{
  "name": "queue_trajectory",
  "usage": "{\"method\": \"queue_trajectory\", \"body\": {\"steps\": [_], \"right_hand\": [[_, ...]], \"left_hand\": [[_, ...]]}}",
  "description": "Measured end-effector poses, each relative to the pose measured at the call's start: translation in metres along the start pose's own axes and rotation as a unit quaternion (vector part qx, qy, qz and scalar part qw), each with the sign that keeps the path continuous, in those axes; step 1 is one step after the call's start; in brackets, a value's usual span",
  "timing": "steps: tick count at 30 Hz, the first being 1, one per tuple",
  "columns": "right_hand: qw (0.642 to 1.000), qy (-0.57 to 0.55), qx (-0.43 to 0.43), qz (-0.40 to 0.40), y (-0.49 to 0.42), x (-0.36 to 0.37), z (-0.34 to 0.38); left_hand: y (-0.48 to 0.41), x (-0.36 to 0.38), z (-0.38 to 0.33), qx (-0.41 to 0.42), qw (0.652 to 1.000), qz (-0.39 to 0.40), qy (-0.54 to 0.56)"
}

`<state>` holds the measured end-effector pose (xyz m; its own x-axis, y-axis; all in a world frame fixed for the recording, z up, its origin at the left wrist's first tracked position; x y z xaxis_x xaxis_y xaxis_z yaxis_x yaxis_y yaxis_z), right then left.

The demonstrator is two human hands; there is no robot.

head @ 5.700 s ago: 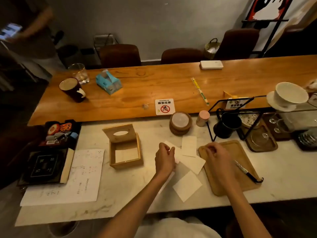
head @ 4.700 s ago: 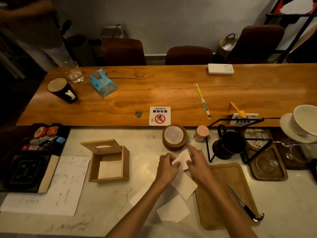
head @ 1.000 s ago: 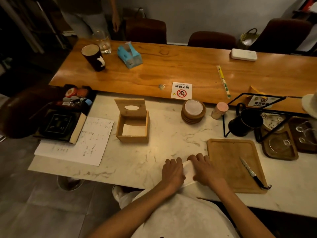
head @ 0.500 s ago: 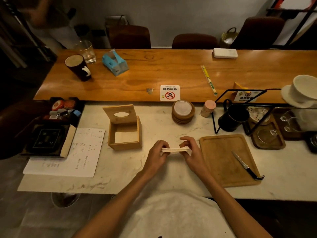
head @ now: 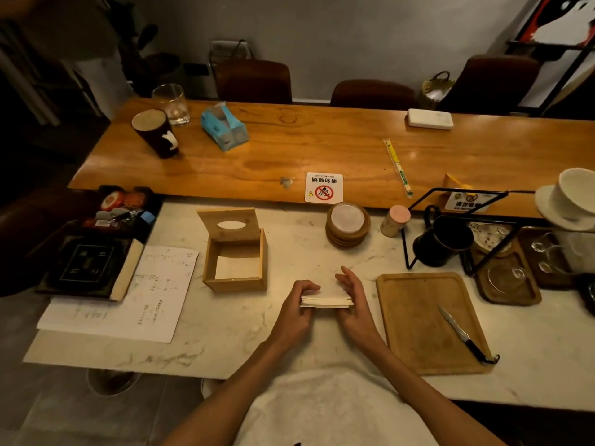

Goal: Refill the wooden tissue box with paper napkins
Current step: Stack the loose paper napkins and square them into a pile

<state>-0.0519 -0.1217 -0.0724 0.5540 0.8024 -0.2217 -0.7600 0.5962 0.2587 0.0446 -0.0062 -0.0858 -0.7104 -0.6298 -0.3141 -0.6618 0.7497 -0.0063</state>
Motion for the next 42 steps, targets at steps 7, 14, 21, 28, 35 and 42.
{"method": "queue_trajectory", "body": {"steps": [7,14,21,28,35,42], "right_hand": [[1.000,-0.017,0.000,-0.022,-0.006,0.001,0.005],[0.938,0.287,-0.162,-0.112,0.002,-0.006,0.026],[0.866,0.469,-0.130,-0.117,-0.004,0.010,0.016],[0.937,0.324,-0.092,-0.090,-0.004,0.004,0.010],[0.990,0.113,-0.032,-0.083,-0.005,-0.009,0.001],[0.997,0.039,0.036,-0.059,-0.003,-0.008,-0.003]], "left_hand": [[-0.007,0.006,-0.007,-0.022,0.999,-0.012,0.043],[-0.010,-0.002,-0.018,0.069,0.995,-0.011,-0.068],[-0.005,0.005,-0.014,0.067,0.985,0.029,-0.155],[-0.006,0.006,-0.022,0.074,0.969,0.013,-0.236],[-0.011,0.005,-0.027,0.046,0.991,-0.017,-0.125],[-0.012,0.008,-0.007,-0.056,0.996,-0.028,-0.060]]}}
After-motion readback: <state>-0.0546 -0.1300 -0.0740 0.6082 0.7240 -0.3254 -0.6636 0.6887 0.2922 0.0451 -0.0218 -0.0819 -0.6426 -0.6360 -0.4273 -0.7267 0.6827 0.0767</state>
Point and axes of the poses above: each hand's wrist, its own y-axis away from the middle knuckle, its own x-axis out of the palm, z = x × y, the point moved 8 cm from there along -y, towards the middle knuckle, and after that the axes turned 7 degrees about x, right-handed, at the moved point
